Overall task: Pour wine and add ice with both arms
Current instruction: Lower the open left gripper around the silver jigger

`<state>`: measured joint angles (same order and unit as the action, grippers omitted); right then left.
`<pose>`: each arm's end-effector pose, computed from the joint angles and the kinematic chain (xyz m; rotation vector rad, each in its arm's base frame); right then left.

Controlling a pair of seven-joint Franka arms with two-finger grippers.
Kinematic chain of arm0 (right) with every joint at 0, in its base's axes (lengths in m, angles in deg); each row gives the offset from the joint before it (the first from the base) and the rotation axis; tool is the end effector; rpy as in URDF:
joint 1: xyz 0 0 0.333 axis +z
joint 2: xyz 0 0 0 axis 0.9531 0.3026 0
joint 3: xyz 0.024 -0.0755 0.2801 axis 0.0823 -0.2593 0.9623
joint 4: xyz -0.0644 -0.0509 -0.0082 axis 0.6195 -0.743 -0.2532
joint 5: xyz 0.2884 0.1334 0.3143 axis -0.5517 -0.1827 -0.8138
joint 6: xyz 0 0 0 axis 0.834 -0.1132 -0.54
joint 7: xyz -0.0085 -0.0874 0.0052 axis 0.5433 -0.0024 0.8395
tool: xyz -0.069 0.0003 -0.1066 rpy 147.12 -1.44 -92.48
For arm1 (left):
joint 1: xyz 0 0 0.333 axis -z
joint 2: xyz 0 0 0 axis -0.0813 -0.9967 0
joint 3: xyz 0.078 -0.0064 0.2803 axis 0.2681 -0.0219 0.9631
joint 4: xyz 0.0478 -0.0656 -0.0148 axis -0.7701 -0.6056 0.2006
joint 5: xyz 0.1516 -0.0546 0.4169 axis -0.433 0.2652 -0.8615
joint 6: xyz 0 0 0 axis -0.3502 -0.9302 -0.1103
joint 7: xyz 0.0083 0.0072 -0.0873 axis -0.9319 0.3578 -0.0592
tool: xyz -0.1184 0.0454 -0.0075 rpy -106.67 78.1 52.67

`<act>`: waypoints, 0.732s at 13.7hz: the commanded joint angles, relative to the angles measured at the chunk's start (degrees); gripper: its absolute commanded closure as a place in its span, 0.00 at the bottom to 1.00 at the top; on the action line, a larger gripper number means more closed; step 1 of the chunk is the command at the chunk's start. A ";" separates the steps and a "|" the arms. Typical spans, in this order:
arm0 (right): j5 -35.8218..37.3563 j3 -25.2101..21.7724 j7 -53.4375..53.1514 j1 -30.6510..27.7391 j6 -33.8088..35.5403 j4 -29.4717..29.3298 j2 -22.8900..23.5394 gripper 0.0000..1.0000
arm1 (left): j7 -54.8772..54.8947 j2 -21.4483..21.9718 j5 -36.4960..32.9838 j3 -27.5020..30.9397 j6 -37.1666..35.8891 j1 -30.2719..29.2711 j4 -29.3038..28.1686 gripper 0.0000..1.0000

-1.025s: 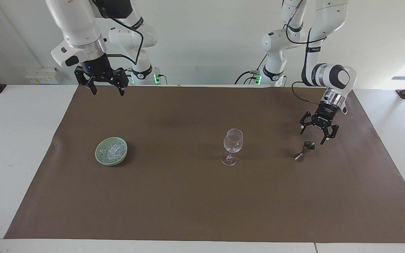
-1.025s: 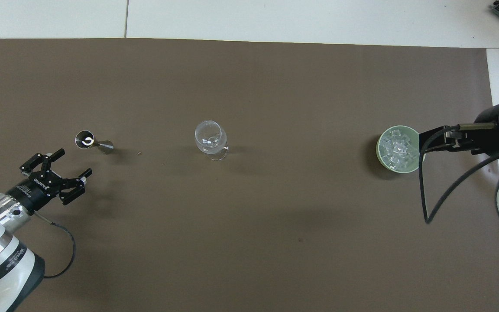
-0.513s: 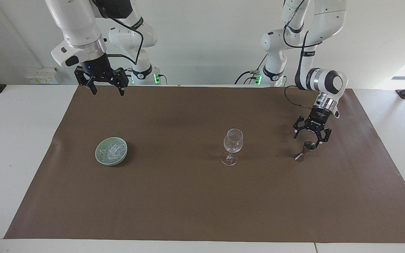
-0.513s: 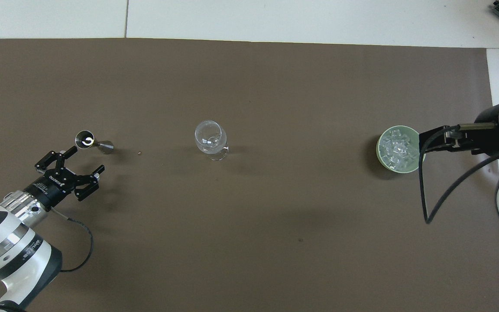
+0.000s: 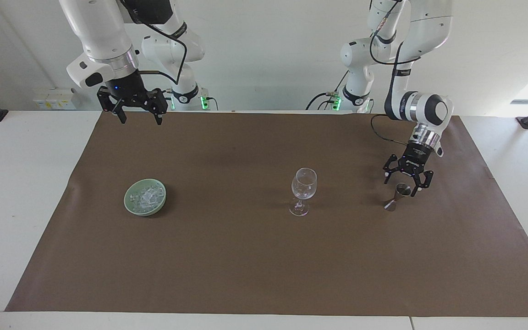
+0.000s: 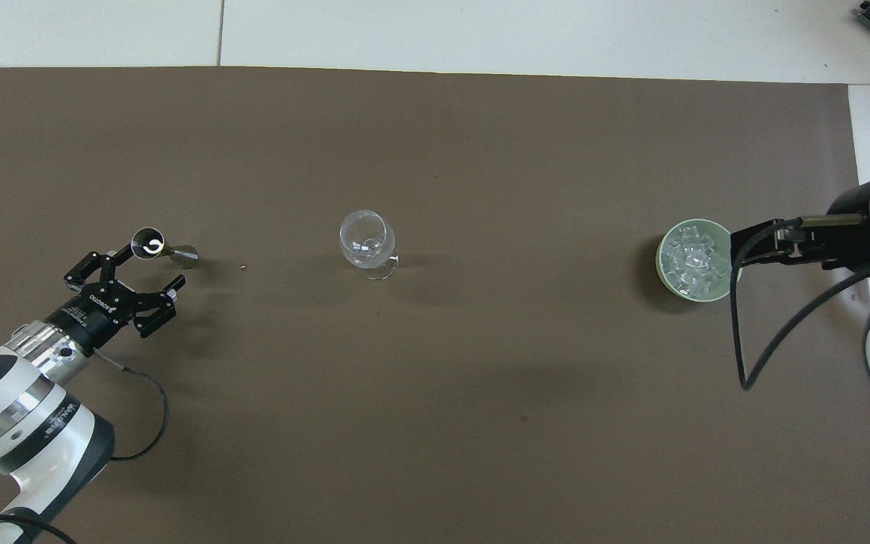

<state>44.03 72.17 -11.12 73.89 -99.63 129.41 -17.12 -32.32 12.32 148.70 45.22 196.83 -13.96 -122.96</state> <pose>0.5988 0.0505 0.5849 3.1115 -0.0648 -0.0099 0.5161 0.0438 0.1897 0.6498 1.9836 -0.3808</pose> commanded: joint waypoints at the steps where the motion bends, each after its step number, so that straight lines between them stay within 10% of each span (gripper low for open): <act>1: -0.06 0.17 1.33 -0.27 0.39 0.64 -0.68 0.00 | 1.18 -1.28 2.08 0.46 1.52 1.12 0.92 0.00; 10: -0.06 0.17 1.24 -0.27 0.39 0.64 -0.68 0.00 | 2.32 -3.04 2.96 0.46 1.35 1.12 1.80 0.00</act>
<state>44.03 72.17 -11.12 73.89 -99.63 129.41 -17.12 -31.52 10.39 149.82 45.23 196.98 -13.93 -122.34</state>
